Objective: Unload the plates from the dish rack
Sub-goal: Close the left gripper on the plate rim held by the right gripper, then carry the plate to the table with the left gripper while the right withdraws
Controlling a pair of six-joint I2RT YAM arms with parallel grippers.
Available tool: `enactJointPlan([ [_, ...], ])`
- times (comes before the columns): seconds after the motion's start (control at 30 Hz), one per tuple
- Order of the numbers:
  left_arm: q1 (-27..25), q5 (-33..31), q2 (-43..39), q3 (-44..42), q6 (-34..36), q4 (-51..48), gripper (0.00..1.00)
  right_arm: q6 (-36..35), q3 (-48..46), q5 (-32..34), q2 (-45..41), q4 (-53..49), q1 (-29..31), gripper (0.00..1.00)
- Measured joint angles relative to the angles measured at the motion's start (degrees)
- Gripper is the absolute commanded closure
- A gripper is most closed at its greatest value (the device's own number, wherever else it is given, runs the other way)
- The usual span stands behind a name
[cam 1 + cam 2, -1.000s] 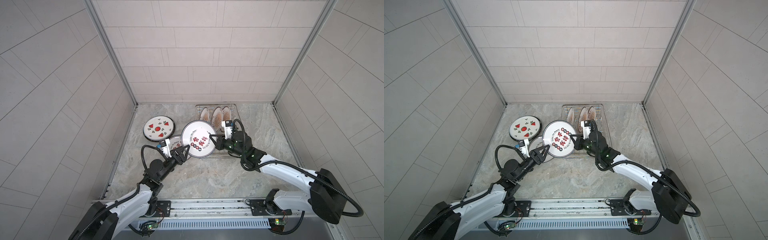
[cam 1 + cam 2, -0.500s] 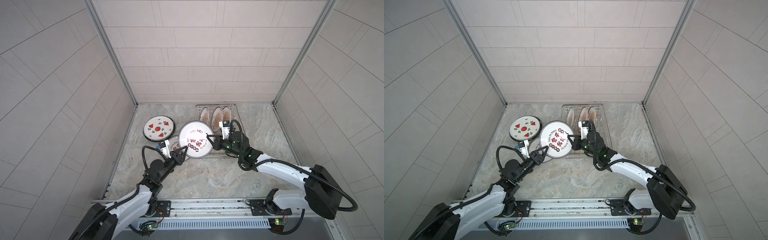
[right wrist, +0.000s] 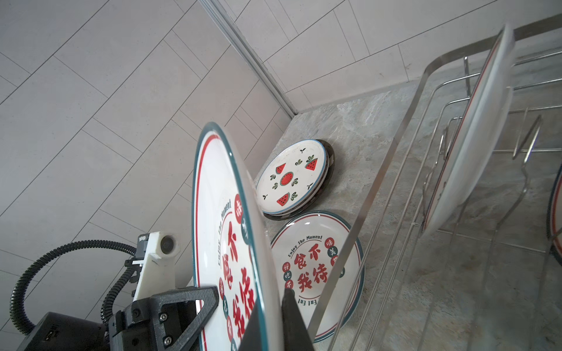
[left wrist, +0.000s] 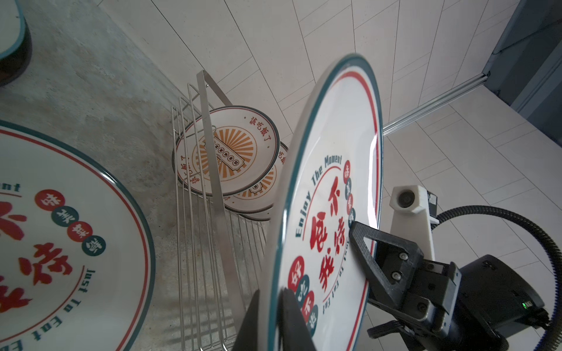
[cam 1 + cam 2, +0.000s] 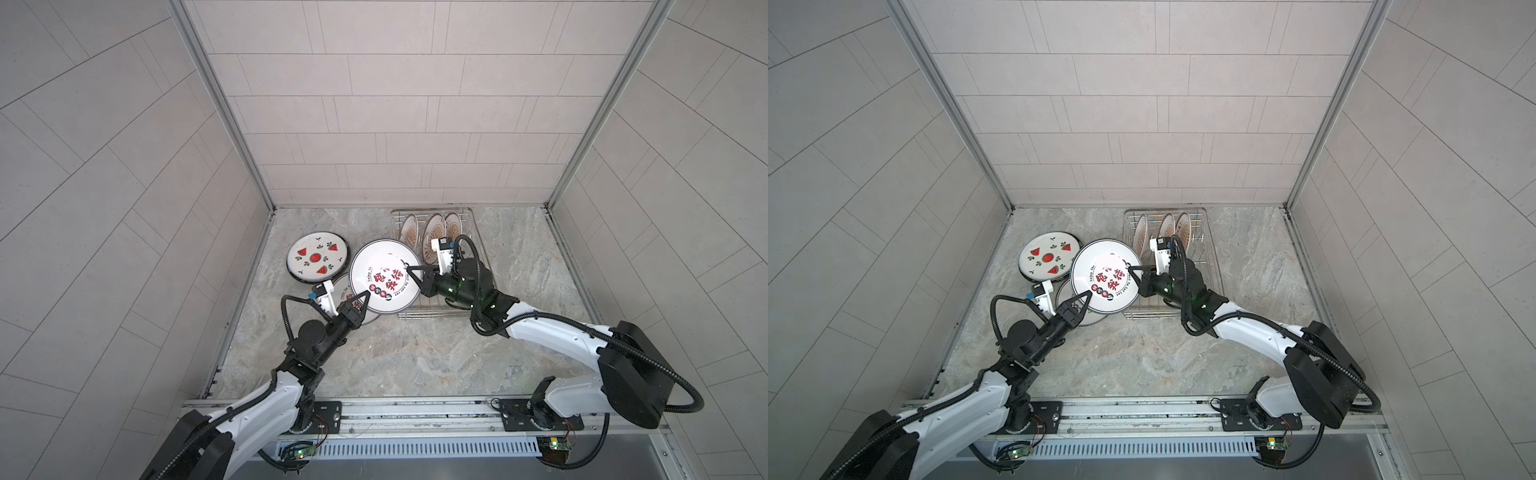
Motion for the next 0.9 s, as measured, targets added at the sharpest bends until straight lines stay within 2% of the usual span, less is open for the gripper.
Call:
enactJointPlan([
  [0.17, 0.0, -0.7, -1.1, -0.3, -0.6, -0.3, 1.00, -0.4, 0.5, -0.3, 0.2, -0.1, 0.0, 0.88],
  [0.27, -0.2, -0.9, -2.2, -0.4, -0.1, -0.3, 1.00, -0.9, 0.7, 0.5, 0.2, -1.4, 0.2, 0.78],
  [0.4, -0.5, -1.1, -4.4, -0.4, 1.9, -2.3, 1.00, -1.5, 0.6, 0.9, 0.3, -3.6, 0.7, 0.73],
  [0.63, -0.8, -1.2, -7.8, -0.6, 3.4, -5.6, 1.00, -1.7, 0.6, 0.7, 0.4, -3.8, 1.3, 0.72],
  [0.67, -0.8, -1.3, -8.6, -0.6, 3.6, -6.4, 1.00, -1.7, 0.6, 0.7, 0.4, -3.8, 1.3, 0.66],
  [0.77, -0.8, -1.5, -10.4, -0.7, 4.1, -8.2, 1.00, -1.7, 0.6, 0.6, 0.4, -3.7, 1.3, 0.39],
  [0.83, -0.8, -1.6, -11.3, -0.7, 4.2, -9.4, 1.00, -1.9, 0.6, 0.7, 0.4, -3.7, 1.4, 0.31],
  [0.9, -0.8, -1.7, -12.0, -0.8, 4.2, -10.2, 1.00, -2.5, 0.5, 0.8, 0.4, -3.8, 1.6, 0.26],
])
